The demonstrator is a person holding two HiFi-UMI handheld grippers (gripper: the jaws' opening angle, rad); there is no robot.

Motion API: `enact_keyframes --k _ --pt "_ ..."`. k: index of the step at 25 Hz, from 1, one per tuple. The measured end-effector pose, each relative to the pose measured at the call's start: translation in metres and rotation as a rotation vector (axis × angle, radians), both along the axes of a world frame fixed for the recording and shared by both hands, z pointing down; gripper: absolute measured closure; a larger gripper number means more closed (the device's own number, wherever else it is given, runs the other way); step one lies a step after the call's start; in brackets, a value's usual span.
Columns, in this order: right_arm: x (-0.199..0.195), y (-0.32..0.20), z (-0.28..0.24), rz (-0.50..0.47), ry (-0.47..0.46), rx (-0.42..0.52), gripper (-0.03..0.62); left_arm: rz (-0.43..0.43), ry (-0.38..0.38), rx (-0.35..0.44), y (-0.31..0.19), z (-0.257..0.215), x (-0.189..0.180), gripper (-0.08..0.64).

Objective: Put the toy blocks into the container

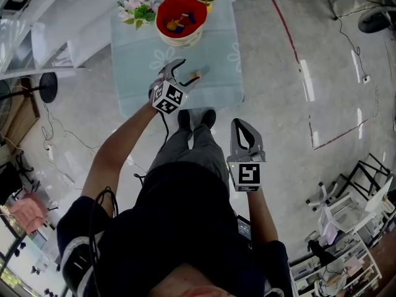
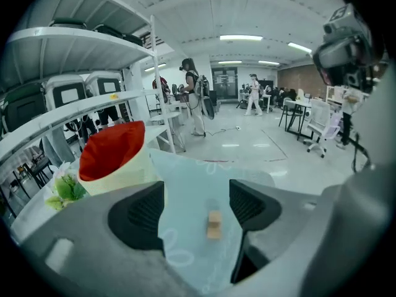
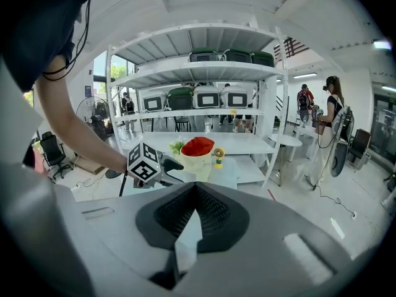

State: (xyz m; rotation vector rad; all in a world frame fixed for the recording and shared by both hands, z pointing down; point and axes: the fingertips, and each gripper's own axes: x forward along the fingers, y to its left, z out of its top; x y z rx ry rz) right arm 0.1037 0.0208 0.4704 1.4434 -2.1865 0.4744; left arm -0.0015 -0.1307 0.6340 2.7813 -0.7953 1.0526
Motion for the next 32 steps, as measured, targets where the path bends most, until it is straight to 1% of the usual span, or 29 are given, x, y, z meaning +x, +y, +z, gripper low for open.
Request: enact_keyframes --k 6,9,14,20,27,32 --pt "0.000 0.003 0.004 0.011 -0.015 -0.003 0.595 0.042 -0.057 -0.040 0.015 0.047 0.004 0.218" --pt "0.000 0.004 0.007 0.000 -0.008 -0.010 0.595 0.044 -0.074 -0.063 0.018 0.066 0.005 0.218" --pt "0.002 0.007 0.012 0.008 -0.012 -0.024 0.595 0.039 -0.105 -0.095 0.020 0.092 0.003 0.221" --pt "0.006 0.010 0.019 0.009 -0.007 -0.048 0.595 0.052 -0.151 -0.129 0.025 0.120 0.003 0.233" --pt "0.011 0.012 0.022 0.011 -0.009 -0.056 0.595 0.052 -0.212 -0.185 0.029 0.150 -0.001 0.258" --pt "0.013 0.012 0.028 0.013 -0.007 -0.071 0.595 0.067 -0.243 -0.198 0.029 0.161 -0.001 0.296"
